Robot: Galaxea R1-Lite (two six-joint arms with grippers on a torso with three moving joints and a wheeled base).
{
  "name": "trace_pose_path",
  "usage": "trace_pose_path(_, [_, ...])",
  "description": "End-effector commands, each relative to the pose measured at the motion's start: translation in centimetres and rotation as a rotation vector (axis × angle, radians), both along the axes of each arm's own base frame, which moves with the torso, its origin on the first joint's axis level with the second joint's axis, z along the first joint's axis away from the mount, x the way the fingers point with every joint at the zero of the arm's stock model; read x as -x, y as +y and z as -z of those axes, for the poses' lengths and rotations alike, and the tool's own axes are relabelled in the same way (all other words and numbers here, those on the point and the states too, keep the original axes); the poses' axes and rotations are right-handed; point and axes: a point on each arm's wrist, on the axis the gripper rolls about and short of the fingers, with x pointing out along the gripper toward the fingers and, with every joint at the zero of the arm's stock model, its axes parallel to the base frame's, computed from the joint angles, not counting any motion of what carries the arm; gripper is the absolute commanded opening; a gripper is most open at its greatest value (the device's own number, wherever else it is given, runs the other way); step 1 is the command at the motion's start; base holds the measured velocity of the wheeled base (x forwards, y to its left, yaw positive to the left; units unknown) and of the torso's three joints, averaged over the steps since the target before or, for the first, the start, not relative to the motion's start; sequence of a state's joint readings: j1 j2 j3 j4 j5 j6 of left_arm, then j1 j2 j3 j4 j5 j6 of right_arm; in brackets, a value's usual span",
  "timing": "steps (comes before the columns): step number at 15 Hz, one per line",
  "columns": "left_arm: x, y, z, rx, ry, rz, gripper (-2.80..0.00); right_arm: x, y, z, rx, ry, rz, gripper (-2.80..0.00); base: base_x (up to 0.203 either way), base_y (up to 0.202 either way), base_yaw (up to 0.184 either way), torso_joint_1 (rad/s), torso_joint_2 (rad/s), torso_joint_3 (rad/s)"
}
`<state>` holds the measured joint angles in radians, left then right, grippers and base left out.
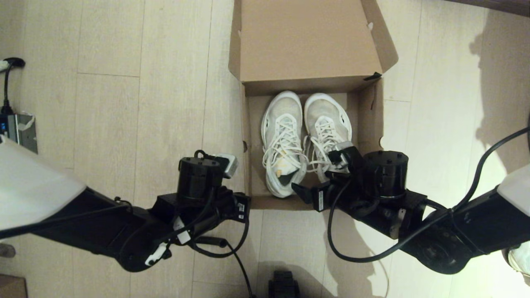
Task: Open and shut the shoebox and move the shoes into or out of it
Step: Put the shoes out of the shoe box
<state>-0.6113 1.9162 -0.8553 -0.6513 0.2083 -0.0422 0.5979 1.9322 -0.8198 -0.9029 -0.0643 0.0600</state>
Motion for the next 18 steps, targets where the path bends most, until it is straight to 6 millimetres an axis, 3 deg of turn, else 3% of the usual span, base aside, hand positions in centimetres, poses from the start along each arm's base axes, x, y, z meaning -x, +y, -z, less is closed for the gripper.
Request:
trace_pose_path(1, [0.0,0.0,-0.1,0.003,-0.004,0.000,-2.80,-0.3,0.2,-0.7,0.006,0.007,0.002,0.00,0.000,0.000,0.000,0.000,0.00,0.000])
trace_pose_path(9, [0.0,0.0,0.0,0.017,-0.021,0.000,-2.80,-1.2,0.5,-1.1,0.082,0.017,0.098,0.00,0.000,0.000,0.000,0.000,0.00,0.000])
trace_pose_path(10, [0.1,0.0,-0.1,0.018,-0.022,-0.001,-2.80,-1.3,0.5,-0.9,0.084,0.021,0.098,-2.80,0.000,0.000,0.000,0.000,0.00,0.000])
trace_pose_path(18, [0.3,0.2,-0.4,0.025,-0.027,-0.002,-2.80,-1.9,0.6,0.2,0.100,0.045,0.105,-2.80,0.000,0.000,0.000,0.000,0.00,0.000])
